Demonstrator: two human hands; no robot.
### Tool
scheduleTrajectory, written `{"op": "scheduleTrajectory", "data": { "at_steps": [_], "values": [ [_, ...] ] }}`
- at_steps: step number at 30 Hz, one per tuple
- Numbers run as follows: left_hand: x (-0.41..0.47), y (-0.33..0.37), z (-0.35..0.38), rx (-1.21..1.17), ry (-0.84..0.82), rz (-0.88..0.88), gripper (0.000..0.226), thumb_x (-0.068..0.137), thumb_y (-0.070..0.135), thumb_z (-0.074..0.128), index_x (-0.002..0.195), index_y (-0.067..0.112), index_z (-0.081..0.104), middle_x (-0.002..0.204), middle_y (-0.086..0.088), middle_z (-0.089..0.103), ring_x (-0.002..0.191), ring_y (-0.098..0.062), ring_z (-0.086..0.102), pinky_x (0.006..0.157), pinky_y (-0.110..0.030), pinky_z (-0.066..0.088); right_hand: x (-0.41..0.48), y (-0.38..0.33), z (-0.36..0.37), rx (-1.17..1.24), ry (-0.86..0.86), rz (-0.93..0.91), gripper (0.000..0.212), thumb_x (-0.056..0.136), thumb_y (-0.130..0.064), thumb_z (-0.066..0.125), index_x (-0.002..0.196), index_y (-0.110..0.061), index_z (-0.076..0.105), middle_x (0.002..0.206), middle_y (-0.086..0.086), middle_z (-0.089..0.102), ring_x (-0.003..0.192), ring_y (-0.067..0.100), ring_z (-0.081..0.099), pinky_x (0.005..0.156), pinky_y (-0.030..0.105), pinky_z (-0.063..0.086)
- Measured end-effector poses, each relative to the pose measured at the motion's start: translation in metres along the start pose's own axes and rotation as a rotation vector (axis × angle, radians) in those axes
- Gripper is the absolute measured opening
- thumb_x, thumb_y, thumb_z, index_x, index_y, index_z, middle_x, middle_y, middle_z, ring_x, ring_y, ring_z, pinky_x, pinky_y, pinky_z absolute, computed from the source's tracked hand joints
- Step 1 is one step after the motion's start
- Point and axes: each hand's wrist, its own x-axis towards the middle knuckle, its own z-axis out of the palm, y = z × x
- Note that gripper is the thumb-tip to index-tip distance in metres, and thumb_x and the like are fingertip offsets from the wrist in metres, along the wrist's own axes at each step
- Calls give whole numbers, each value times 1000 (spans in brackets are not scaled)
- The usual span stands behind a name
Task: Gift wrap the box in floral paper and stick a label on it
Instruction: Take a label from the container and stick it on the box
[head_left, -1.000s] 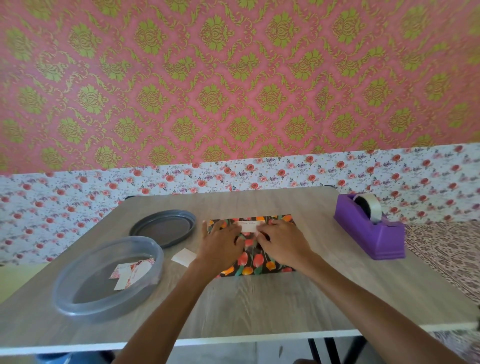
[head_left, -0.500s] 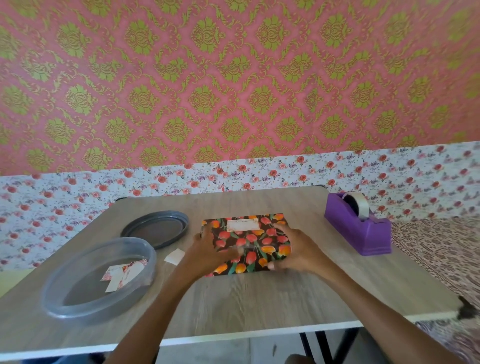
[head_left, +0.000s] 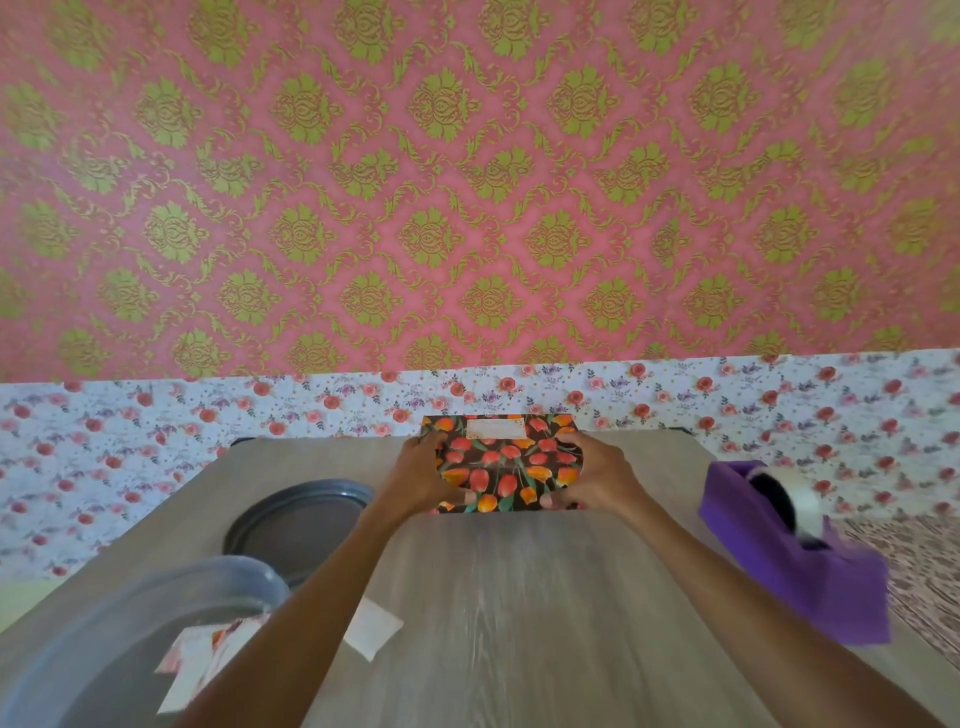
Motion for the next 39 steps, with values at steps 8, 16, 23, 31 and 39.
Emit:
{"op": "scheduleTrajectory", "data": {
  "at_steps": [8,16,23,31,39],
  "values": [
    [104,-41,20,-30,-30,-1,102,59,34,91,144,16,38,132,-10,55,113,-24,55,84,-30,46,107,16,37,5,-19,22,107,53,-37,96,144,-23,41,145,4,49,131,25,48,101,34,43],
    [144,-62,32,-4,-63,-24,102,68,33,89,149,18,29,143,-12,45,127,-30,46,94,-34,43,164,23,52,-169,-171,44,105,66,-40,89,150,-19,30,151,6,41,134,28,44,104,36,41],
    [164,-55,28,438,-145,159,106,82,41,75,157,23,1,163,-4,-17,150,-30,-12,120,-55,5,191,0,53,-587,-272,-56,128,64,-63,80,157,-24,1,163,7,-14,149,40,-5,118,60,12],
    [176,-39,43,682,-323,189,95,89,46,62,157,21,-1,165,1,-5,151,-25,-2,118,-59,5,222,-14,61,-782,-431,-32,144,54,-69,82,156,-25,-11,162,9,-17,147,41,-15,114,69,12],
    [174,-39,47,632,-251,218,93,85,42,68,156,23,12,164,-4,11,149,-28,11,116,-63,9,232,-34,63,-948,-471,62,148,50,-55,91,156,-26,-7,163,12,-11,148,42,-6,113,65,21]
  ]
}}
